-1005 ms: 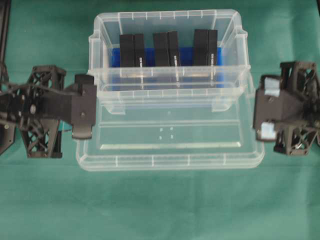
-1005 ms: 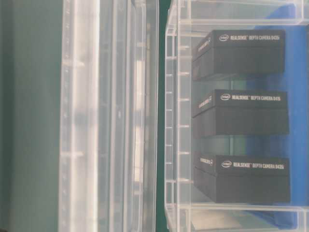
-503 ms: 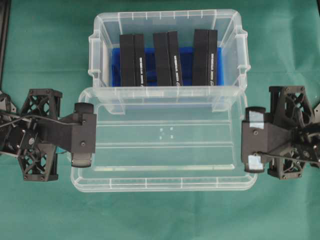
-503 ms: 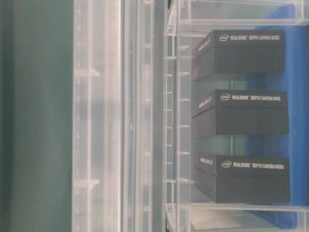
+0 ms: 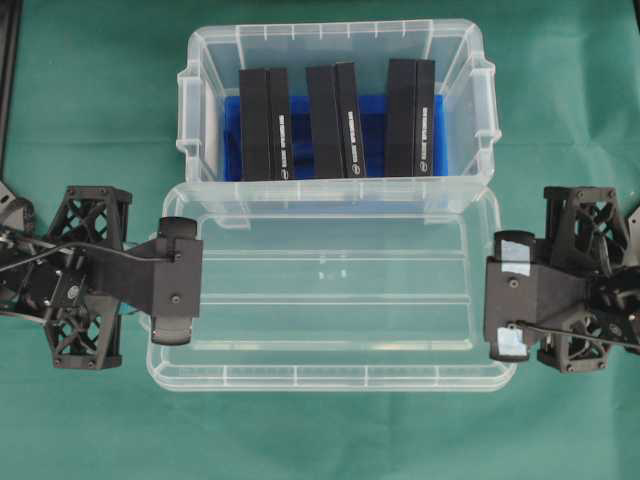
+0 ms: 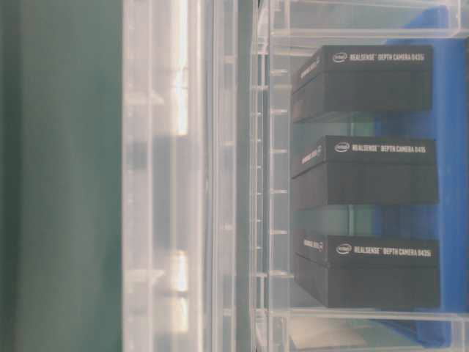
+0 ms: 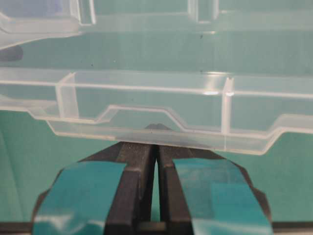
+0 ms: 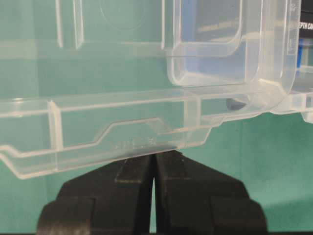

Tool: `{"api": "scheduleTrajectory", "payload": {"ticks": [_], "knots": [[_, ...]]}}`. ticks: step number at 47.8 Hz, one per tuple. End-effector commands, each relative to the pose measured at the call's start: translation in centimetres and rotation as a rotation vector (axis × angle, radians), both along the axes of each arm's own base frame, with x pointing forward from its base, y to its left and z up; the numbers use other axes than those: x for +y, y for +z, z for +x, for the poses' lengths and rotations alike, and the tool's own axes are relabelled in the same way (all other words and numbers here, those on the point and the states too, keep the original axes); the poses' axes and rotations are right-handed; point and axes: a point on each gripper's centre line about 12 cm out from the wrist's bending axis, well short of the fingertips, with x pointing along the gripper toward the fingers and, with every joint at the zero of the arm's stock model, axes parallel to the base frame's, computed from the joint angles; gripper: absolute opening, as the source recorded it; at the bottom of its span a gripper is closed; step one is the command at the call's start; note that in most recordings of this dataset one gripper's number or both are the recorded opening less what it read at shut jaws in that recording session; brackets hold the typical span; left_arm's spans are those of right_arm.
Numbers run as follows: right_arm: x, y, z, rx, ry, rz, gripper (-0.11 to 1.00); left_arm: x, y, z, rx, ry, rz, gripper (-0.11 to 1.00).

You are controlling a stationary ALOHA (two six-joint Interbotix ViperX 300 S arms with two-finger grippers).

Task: Clamp the lid of the box with both arms, then lift and open it.
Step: 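Carry the lid toward the front of the table with both grippers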

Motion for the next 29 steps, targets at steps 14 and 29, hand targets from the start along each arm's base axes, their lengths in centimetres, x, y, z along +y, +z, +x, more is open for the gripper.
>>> {"api": "scheduleTrajectory", "payload": {"ticks": [14, 29], "knots": [[1.0, 1.1, 2.1, -0.069, -0.012, 0.015, 0.0, -0.8, 0.5, 2.0, -0.061, 0.051, -0.022, 0.01], [1.9, -2.6, 2.5, -0.067, -0.019, 0.06, 0.0, -2.2, -2.6, 2.5, -0.063, 0.069, -0.06, 0.01]]}}
